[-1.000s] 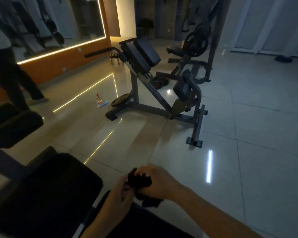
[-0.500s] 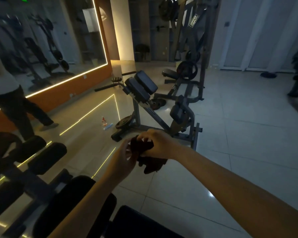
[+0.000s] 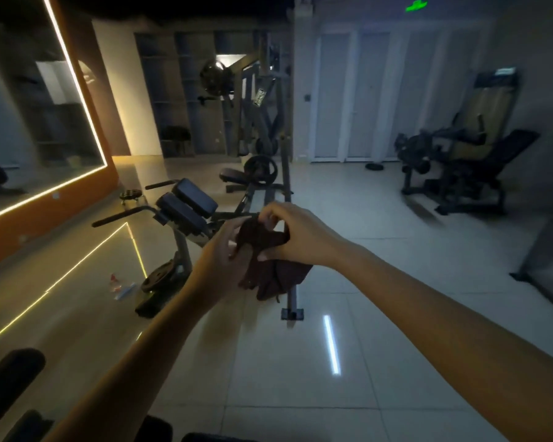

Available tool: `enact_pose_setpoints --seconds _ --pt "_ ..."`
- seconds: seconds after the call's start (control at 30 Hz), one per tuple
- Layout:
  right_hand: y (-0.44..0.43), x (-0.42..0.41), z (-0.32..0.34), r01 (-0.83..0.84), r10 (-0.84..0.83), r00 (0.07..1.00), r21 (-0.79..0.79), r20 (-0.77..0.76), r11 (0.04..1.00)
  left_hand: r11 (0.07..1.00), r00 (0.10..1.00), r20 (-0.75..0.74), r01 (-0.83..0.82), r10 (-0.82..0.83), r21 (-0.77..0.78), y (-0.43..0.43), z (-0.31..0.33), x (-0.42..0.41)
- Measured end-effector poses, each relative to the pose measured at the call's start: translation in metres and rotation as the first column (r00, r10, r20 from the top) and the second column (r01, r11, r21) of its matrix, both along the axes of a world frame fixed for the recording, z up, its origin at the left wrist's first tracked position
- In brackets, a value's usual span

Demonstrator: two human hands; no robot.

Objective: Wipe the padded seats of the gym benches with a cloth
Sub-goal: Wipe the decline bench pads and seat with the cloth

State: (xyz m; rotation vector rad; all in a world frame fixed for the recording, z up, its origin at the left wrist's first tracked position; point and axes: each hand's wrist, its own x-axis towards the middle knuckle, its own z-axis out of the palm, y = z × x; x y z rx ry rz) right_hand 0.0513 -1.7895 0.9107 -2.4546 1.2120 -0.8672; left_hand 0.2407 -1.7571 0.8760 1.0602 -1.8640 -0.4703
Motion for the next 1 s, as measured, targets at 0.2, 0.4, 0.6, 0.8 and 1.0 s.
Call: enact_pose_setpoints --seconds 0.2,0.4,0.6,0.8,1.0 --pt "0.061 -0.060 0.017 0.224 -0.226 0.974 0.059 0.035 0.973 0.984 0.986 -0.076 0.156 -0.150 0.085 0.028 0.023 -0.058" --pt "0.115 -0.133 0.020 0.451 -0.450 0.892 0.156 -0.042 0.879 0.937 0.944 -0.085 0.327 -0.319 0.119 0.054 0.022 -0.129" --pt "0.182 -0.222 0.018 0.591 -0.609 0.792 0.310 -0.046 0.745 0.887 0.897 -0.060 0.442 -0.438 0.131 0.079 0.021 -0.226" --pt "0.266 -0.316 -0.006 0.559 -0.699 0.710 0.533 0.087 0.635 0.772 0.791 -0.104 0.611 -0.603 0.174 0.123 -0.003 -0.324" --pt "0.352 -0.374 -0.040 0.677 -0.846 0.514 0.538 0.144 0.503 0.541 0.577 -0.078 0.798 -0.813 0.264 0.170 -0.030 -0.407"
